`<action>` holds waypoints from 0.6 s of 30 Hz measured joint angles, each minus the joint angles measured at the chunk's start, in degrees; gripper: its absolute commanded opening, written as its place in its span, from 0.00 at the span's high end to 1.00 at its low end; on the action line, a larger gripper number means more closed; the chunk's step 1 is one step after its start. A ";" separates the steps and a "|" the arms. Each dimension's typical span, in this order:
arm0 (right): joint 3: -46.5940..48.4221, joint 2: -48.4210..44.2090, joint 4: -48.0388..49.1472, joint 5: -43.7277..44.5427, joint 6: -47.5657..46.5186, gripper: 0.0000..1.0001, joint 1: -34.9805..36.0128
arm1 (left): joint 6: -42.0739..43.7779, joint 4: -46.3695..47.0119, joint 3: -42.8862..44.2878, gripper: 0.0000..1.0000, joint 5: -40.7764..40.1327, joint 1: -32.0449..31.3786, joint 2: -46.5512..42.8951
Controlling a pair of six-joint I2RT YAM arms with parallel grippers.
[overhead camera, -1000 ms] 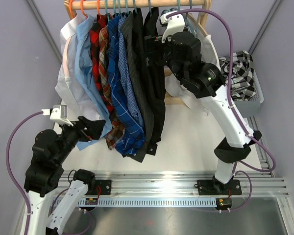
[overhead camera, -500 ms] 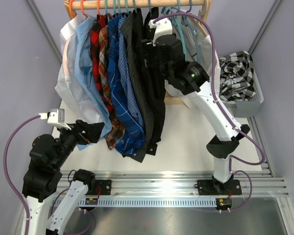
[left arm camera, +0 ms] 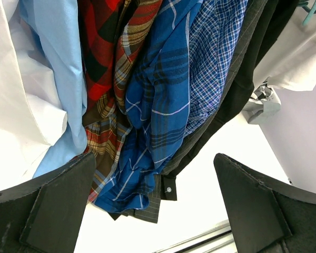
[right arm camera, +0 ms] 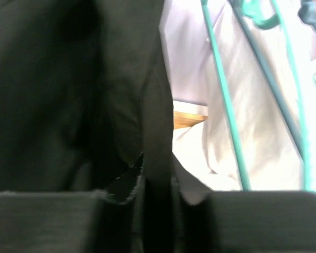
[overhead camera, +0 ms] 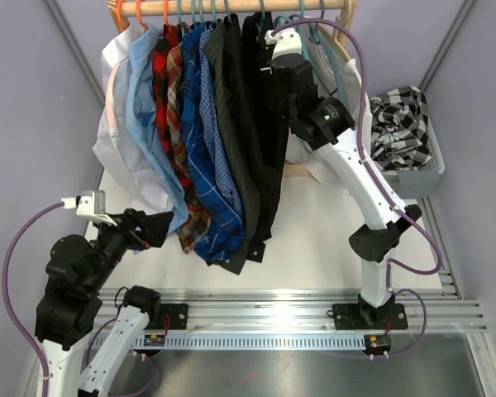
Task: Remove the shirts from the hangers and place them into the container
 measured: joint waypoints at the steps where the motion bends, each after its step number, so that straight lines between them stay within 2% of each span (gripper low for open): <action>1: -0.11 0.00 0.04 -0.55 0.20 1.00 -0.85 | 0.00 -0.02 0.00 0.01 0.00 0.00 -0.09; 10: -5.79 -3.10 3.32 -5.46 0.26 1.00 -2.93 | -0.02 -0.02 0.00 0.01 0.00 0.00 -0.11; 18: -21.75 -15.39 14.97 -9.81 -3.28 1.00 -3.74 | -0.04 -0.02 0.00 0.01 0.00 0.00 -0.09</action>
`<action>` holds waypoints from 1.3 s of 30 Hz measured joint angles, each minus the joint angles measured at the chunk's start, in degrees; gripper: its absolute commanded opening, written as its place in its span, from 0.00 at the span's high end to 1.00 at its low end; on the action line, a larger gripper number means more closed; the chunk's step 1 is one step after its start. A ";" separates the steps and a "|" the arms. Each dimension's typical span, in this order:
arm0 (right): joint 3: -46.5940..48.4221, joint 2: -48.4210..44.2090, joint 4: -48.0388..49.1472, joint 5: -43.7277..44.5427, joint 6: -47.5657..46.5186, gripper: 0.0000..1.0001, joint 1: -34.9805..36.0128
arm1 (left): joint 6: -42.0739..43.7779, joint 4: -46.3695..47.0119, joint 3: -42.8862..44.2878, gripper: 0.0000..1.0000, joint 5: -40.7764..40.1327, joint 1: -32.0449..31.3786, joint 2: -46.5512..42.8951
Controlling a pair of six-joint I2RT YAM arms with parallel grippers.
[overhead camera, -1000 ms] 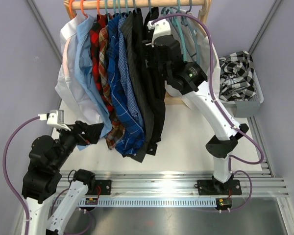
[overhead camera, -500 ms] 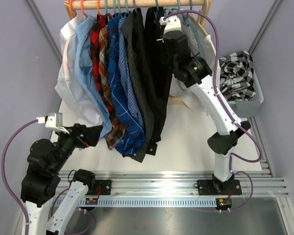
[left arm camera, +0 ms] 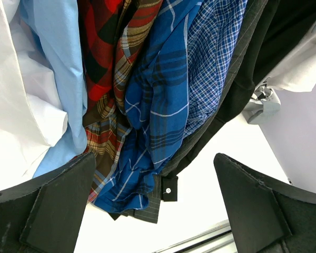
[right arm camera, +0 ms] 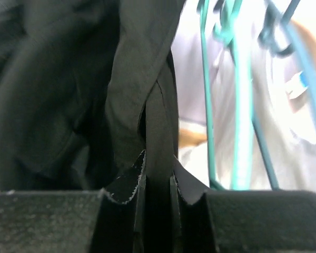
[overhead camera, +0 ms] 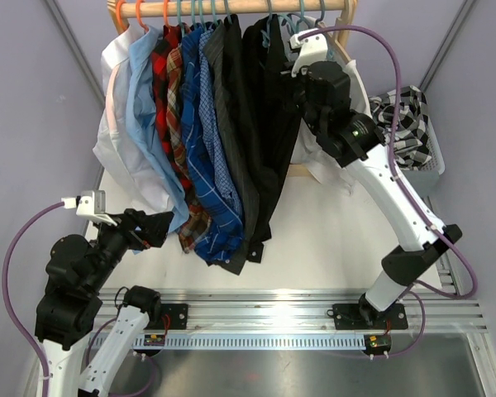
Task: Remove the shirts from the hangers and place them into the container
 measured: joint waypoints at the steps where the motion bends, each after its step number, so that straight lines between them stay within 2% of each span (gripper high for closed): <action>1: -1.07 -1.07 1.20 -0.35 -0.35 1.00 -0.07 | -0.02 0.00 0.00 0.01 0.00 0.00 0.00; 4: -6.49 -5.25 6.80 -0.83 -2.40 1.00 -0.11 | -0.04 0.00 0.00 0.01 0.00 0.00 0.00; 13: -16.63 -12.33 13.53 -0.61 -6.93 1.00 -0.11 | -0.87 1.36 -0.02 0.01 0.57 0.00 0.92; 20: -17.20 -11.52 17.46 0.35 -8.35 1.00 -0.39 | -1.07 2.25 -0.04 0.01 1.11 0.00 2.23; 25: -13.42 -6.69 20.76 0.24 -8.37 1.00 -0.48 | -1.07 2.54 -0.13 0.01 1.11 0.00 2.49; 31: -11.30 -4.79 22.14 -0.37 -7.19 1.00 -0.48 | -1.07 2.51 -0.13 0.01 1.09 0.00 2.49; 35: -16.81 -10.19 21.99 -0.13 -6.80 1.00 0.55 | -1.11 2.60 -0.13 0.01 1.16 0.00 2.49; 39: -18.60 -16.41 15.61 0.55 -4.90 1.00 1.95 | -1.68 3.74 -0.28 0.01 1.99 0.00 2.89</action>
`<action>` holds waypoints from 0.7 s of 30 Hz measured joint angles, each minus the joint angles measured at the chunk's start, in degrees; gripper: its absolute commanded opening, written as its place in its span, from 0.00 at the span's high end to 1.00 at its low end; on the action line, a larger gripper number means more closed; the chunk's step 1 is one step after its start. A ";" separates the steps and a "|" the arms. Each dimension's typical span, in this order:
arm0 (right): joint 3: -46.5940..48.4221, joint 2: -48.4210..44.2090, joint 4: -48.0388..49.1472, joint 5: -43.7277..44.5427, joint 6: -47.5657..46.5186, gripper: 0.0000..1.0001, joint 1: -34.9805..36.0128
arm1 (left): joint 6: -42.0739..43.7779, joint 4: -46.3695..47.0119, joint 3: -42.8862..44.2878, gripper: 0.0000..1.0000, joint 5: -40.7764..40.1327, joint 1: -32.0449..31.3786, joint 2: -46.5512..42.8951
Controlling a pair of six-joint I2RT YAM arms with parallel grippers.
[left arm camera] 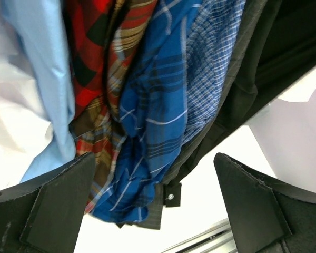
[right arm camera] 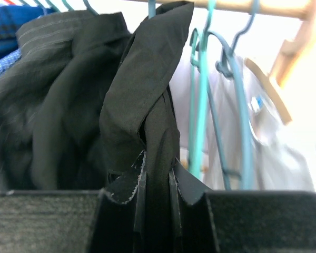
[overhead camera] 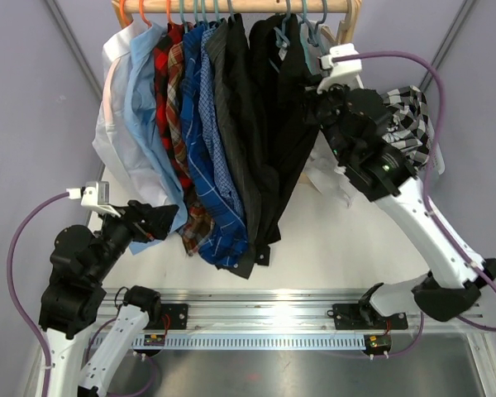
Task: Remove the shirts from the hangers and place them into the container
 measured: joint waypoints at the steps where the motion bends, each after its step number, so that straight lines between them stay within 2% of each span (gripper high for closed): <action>1: -0.74 -2.01 -1.68 0.42 0.63 1.00 0.46 | -0.31 0.90 -0.20 0.01 0.55 0.00 0.33; 6: -5.97 -13.86 -10.43 2.38 3.37 1.00 4.46 | -2.40 6.71 -0.92 0.01 4.39 0.00 3.78; 12: -9.18 -23.58 -22.56 3.10 9.94 1.00 6.56 | -5.66 17.11 -0.17 0.01 7.87 -1.62 11.10; 14: -11.28 -26.36 -26.34 2.47 12.02 1.00 6.75 | -5.68 19.43 1.38 0.01 6.23 -6.19 14.56; 19: -13.75 -29.66 -33.68 -1.64 15.91 1.00 6.82 | -1.29 21.84 10.49 0.01 -6.45 -29.88 26.23; 21: -15.26 -30.95 -34.75 -3.50 17.11 1.00 6.82 | 0.46 24.28 14.56 0.01 -8.87 -34.47 31.95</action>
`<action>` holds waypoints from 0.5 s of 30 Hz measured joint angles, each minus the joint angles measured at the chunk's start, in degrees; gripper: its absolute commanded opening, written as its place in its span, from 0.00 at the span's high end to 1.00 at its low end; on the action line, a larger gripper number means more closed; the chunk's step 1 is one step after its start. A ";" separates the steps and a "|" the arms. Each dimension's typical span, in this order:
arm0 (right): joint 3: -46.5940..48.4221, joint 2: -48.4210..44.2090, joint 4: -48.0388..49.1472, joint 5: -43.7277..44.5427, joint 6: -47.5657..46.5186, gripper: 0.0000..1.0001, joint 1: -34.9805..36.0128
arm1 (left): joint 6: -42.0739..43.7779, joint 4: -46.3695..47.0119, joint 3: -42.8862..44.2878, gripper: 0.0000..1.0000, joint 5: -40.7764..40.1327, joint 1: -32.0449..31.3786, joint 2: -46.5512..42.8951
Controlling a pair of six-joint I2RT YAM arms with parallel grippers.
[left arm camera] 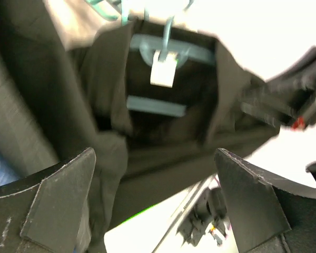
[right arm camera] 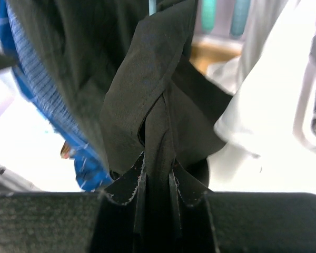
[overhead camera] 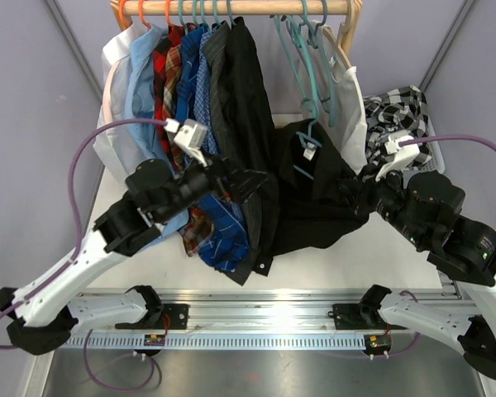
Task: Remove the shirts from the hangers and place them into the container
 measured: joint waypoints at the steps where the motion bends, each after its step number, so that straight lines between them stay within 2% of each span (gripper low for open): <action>1: -0.57 -0.44 -0.59 -0.90 0.42 1.00 0.00 | 0.44 0.74 1.22 0.01 -0.79 -1.79 2.10; 9: -3.13 -6.01 -4.72 -5.05 3.58 1.00 0.00 | 3.02 5.44 11.23 0.01 -5.62 -6.51 19.78; 15: -3.50 -8.92 -6.82 -6.32 4.52 1.00 0.00 | 3.52 7.23 15.39 0.01 -6.86 -8.44 27.65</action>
